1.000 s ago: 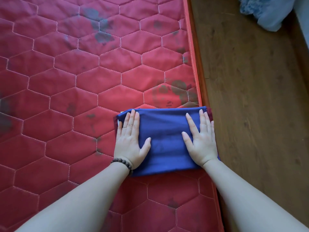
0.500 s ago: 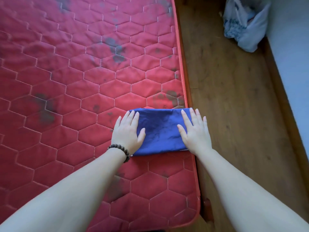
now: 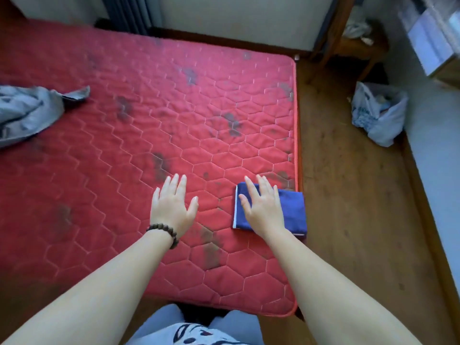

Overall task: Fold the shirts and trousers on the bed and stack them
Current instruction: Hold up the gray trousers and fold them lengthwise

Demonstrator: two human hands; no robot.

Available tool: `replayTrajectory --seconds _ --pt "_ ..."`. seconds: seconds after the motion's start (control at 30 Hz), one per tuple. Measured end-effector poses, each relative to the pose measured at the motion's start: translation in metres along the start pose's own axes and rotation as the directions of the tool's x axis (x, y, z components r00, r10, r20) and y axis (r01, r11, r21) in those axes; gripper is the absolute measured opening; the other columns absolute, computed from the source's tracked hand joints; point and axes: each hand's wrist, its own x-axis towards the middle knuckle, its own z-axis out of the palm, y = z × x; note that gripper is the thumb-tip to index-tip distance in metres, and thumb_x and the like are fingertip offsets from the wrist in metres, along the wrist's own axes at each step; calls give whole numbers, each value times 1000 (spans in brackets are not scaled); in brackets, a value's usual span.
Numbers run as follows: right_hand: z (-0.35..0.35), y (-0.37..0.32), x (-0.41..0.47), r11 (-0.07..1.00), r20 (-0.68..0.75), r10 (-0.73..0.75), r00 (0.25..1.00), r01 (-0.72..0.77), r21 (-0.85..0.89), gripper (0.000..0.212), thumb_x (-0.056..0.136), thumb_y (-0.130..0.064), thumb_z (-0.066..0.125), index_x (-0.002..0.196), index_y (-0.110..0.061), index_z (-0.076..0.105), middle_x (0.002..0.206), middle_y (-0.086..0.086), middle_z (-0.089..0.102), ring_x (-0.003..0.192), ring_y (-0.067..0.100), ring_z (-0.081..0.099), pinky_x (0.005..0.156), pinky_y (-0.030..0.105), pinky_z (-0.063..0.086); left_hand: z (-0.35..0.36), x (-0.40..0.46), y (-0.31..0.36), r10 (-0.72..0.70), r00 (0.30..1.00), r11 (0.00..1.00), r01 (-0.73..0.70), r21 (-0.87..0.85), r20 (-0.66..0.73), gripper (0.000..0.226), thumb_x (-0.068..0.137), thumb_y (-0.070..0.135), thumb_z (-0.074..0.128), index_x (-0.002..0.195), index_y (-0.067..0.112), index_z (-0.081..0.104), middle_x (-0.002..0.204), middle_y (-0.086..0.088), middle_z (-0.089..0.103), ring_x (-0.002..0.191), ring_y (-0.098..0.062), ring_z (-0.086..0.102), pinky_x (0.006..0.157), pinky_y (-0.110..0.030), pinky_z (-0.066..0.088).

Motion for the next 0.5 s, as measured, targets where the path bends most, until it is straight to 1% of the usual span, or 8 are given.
replayTrajectory --seconds 0.13,0.3,0.4,0.5 --pt "12 -87 -1 988 42 -153 987 153 20 52 101 -44 36 150 -28 30 159 10 21 148 20 10 120 43 4 -43 -33 -71 -168 983 986 167 -13 -78 66 96 46 37 153 19 19 160 -3 19 148 -18 10 120 -41 10" --pt "42 -202 -9 943 94 -329 940 332 -13 51 101 -44 33 149 -27 31 159 11 19 148 23 11 121 44 4 -83 -84 -181 -362 921 932 355 -74 -147 67 95 48 35 153 21 16 160 -3 17 148 -18 9 120 -42 10" --pt "69 -279 -22 912 120 -408 905 410 1 50 101 -42 35 149 -27 32 159 10 20 148 23 13 120 44 5 -98 -121 -257 -447 880 894 437 -95 -163 67 95 48 36 153 22 16 160 -3 19 148 -18 11 120 -42 11" --pt "100 -357 -43 887 143 -457 878 461 4 48 101 -40 37 147 -27 35 159 11 20 147 26 16 120 45 7 -112 -158 -336 -514 846 857 498 -131 -141 67 95 46 39 153 22 16 158 -5 25 146 -21 17 119 -42 16"
